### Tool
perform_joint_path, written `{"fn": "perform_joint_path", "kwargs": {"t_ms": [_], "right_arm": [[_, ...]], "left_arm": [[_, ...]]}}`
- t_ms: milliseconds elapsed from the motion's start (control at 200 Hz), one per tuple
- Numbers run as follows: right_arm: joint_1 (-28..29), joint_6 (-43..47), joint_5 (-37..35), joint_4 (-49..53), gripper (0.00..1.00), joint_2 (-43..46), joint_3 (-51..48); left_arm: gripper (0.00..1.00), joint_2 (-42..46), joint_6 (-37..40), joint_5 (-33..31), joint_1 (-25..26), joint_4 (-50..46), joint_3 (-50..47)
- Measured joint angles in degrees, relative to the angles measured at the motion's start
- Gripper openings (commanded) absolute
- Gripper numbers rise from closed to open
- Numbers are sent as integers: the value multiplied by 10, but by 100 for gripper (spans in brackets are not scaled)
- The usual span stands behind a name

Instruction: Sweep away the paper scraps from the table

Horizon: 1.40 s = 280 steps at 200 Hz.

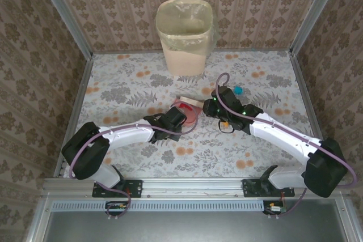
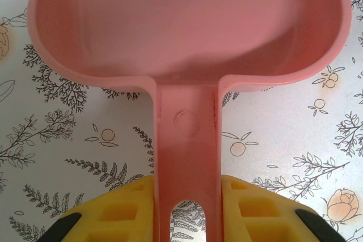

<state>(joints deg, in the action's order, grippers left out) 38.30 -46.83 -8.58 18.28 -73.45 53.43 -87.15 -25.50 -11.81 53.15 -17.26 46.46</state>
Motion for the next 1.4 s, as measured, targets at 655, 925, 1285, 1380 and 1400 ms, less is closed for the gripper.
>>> {"fn": "perform_joint_path", "kwargs": {"t_ms": [655, 925, 1285, 1380, 1400], "right_arm": [[-7, 29, -61, 45, 0, 113, -8], [-23, 89, -116, -5, 0, 159, -84], [-13, 186, -114, 56, 0, 40, 16], [7, 213, -114, 73, 0, 34, 28], [11, 218, -114, 75, 0, 31, 31]], "left_arm": [[0, 0, 0, 0, 0, 15, -7], [0, -15, 3, -27, 17, 24, -7], [0, -29, 7, -39, 24, 43, -5], [0, -29, 7, -39, 24, 44, -5], [0, -29, 7, -40, 24, 45, -5]]}}
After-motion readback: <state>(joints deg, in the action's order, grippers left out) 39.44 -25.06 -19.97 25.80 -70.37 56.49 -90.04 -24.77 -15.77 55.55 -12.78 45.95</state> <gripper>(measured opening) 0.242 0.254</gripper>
